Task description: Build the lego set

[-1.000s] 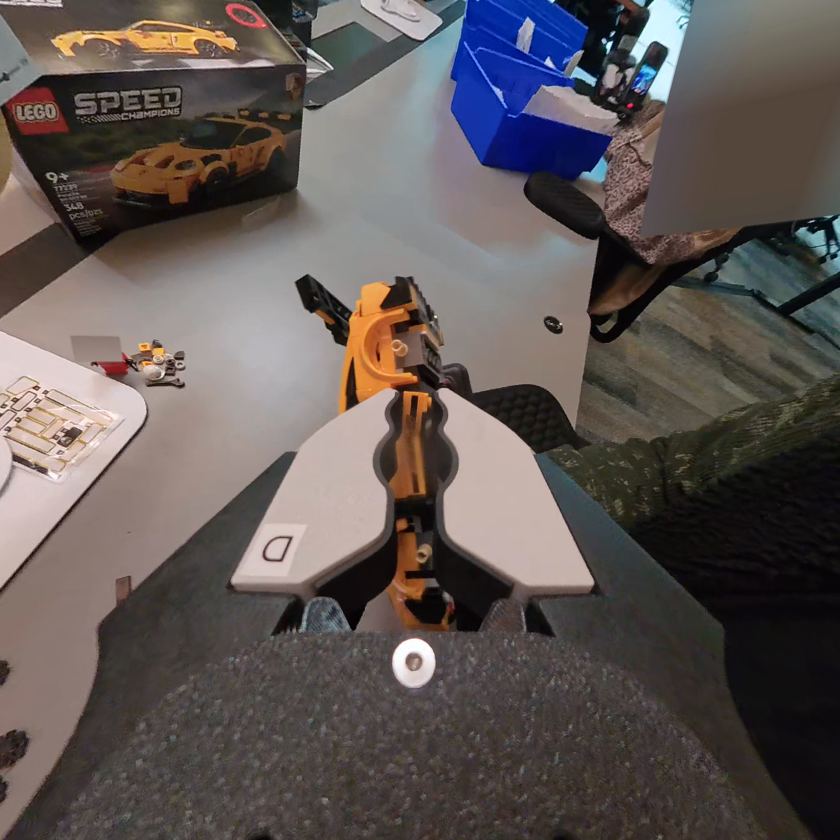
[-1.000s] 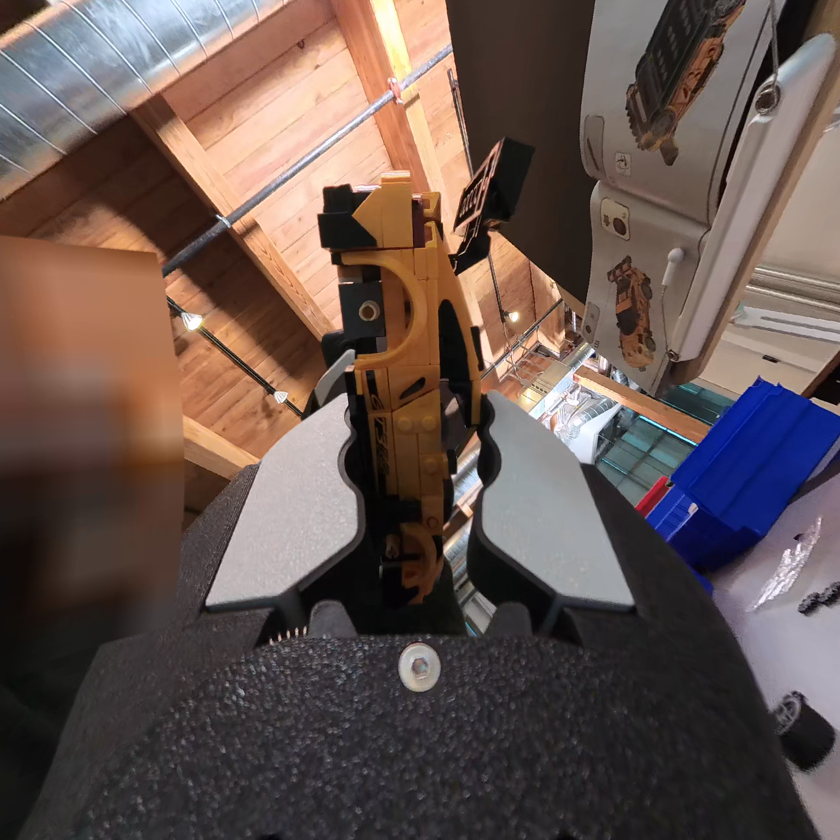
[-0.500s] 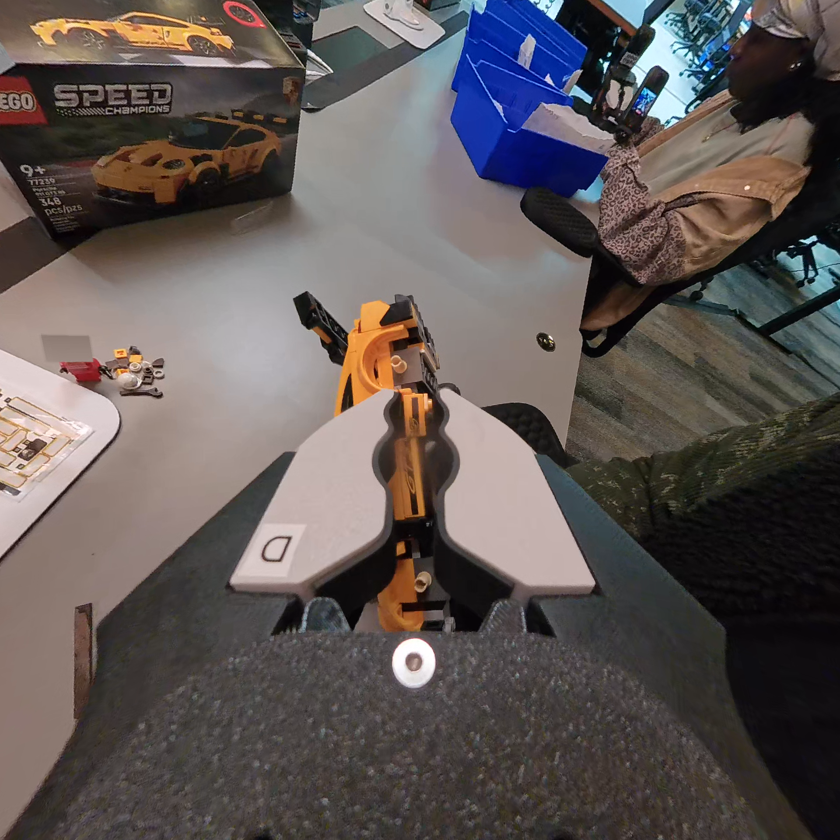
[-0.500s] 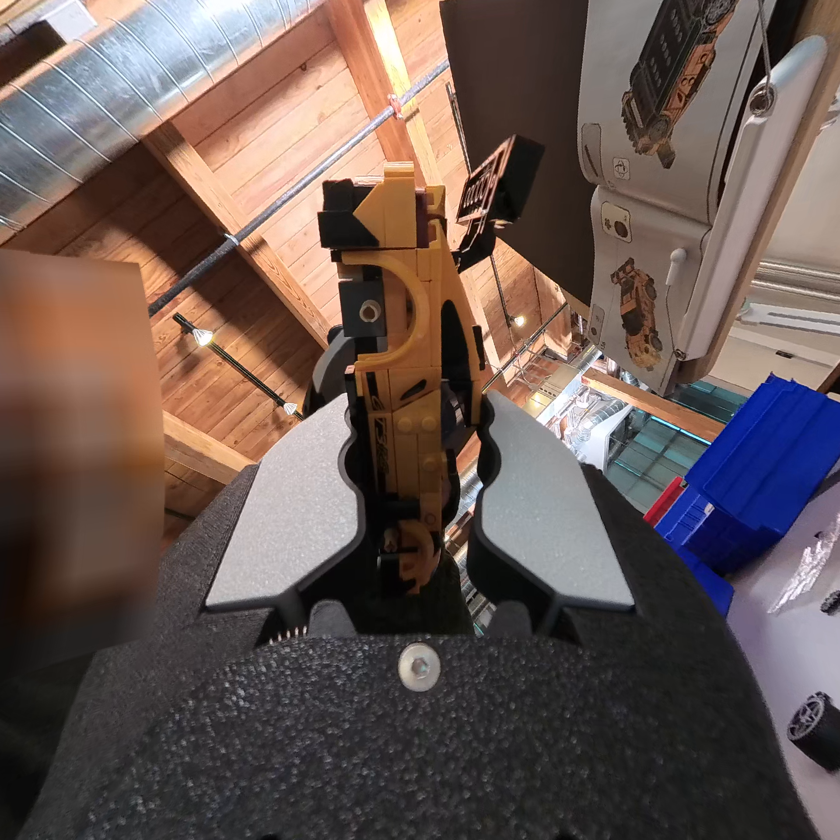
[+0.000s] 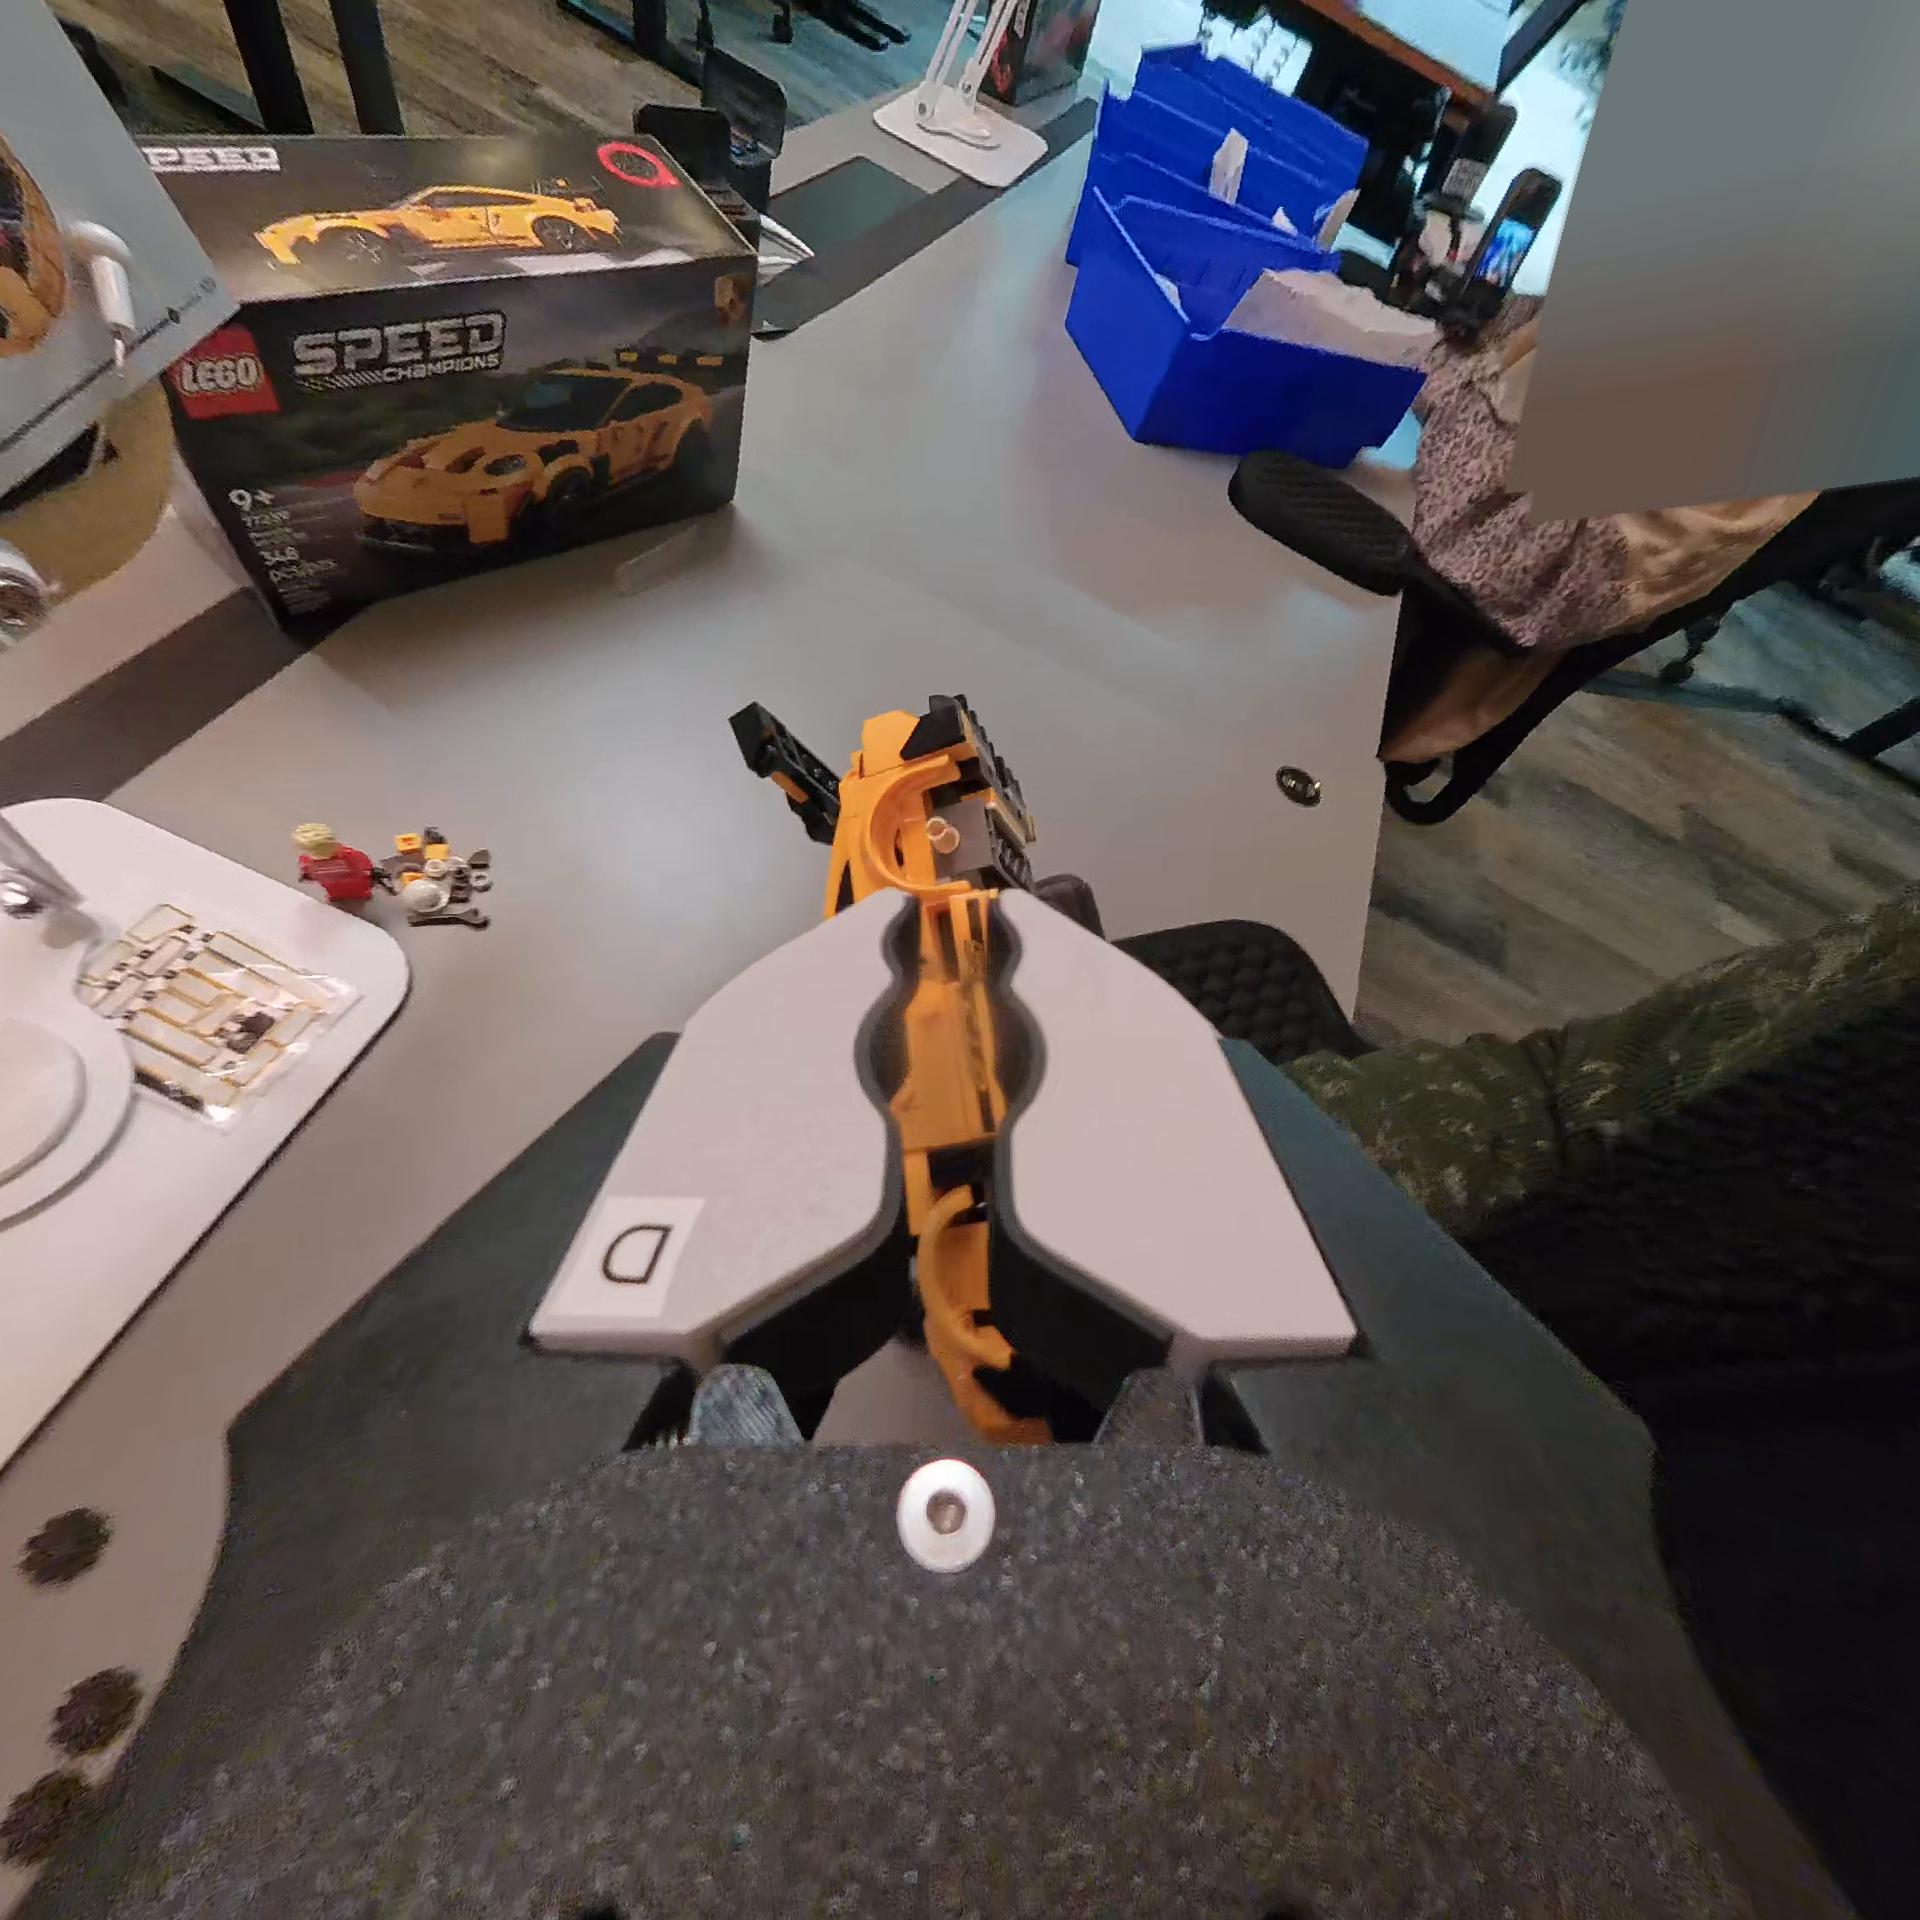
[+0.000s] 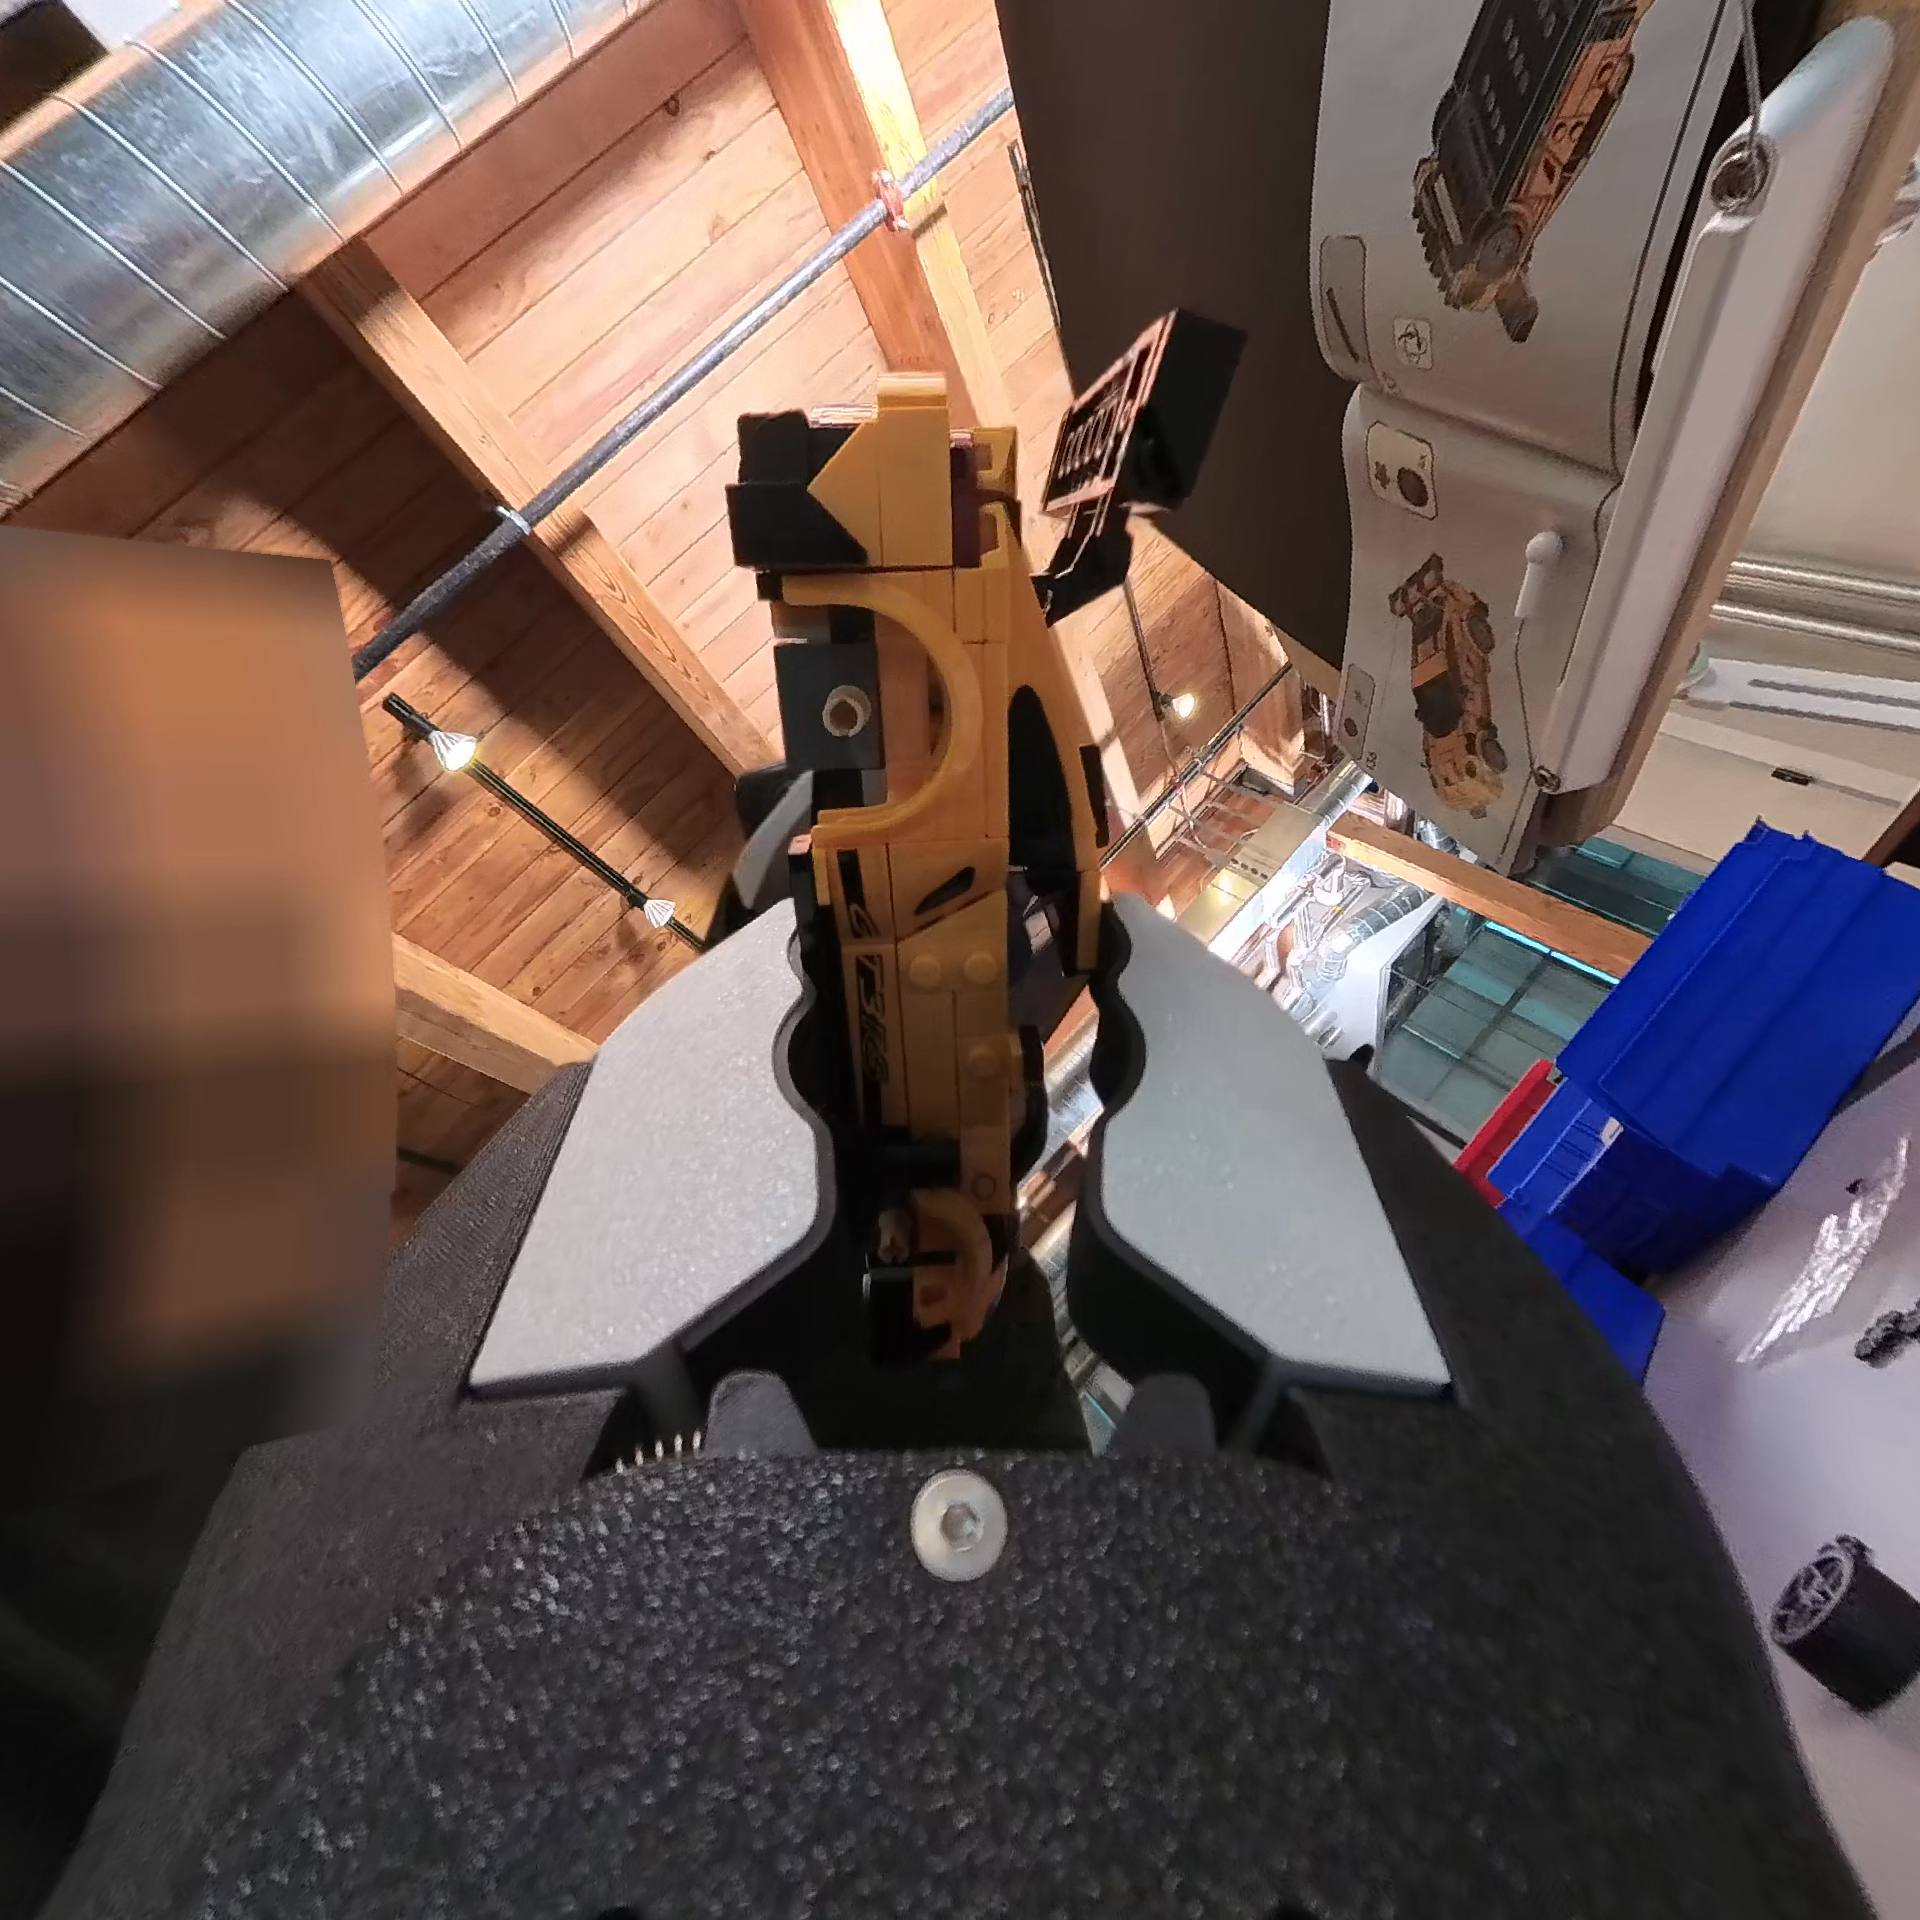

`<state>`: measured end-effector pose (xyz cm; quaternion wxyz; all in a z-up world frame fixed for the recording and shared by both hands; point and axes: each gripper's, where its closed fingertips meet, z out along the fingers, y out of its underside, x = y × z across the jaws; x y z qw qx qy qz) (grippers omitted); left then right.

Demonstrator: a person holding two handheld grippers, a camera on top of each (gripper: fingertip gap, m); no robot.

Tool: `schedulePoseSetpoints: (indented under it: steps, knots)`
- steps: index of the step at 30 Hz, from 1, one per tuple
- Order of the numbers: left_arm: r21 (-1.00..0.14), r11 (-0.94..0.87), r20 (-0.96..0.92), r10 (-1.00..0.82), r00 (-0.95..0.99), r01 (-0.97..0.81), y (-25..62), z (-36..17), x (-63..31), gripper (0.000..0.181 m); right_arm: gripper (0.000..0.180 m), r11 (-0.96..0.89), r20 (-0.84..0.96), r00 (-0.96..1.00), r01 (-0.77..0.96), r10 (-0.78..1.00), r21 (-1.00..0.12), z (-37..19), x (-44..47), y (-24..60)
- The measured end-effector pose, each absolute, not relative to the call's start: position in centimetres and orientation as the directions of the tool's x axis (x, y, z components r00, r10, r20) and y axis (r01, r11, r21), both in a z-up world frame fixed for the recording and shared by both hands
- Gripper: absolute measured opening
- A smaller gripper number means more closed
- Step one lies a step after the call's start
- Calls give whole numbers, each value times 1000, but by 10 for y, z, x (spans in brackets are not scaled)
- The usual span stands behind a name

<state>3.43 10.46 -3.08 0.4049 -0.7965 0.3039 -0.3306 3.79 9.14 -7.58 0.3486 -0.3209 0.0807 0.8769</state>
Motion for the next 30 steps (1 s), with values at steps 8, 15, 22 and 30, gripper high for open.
schedulePoseSetpoints:
  steps: [8, 15, 22, 30]
  knots:
    - [-840, -411, 150, -804, 575, -356, 92, -44, 26, 5, 48, -753, -614, -533, -639, 582, -159, -80, 27, 86]
    - [-845, -375, 111, -820, 561, -381, 87, -50, 24, 12, 48, -752, -623, -512, -629, 592, -198, -83, 21, 83]
    - [-845, -371, 104, -820, 562, -385, 86, -52, 21, 11, 48, -755, -626, -506, -619, 594, -216, -84, 17, 81]
    - [-853, -302, 37, -848, 528, -426, 78, -47, 21, 7, 49, -746, -588, -492, -580, 642, -329, -80, 10, 66]
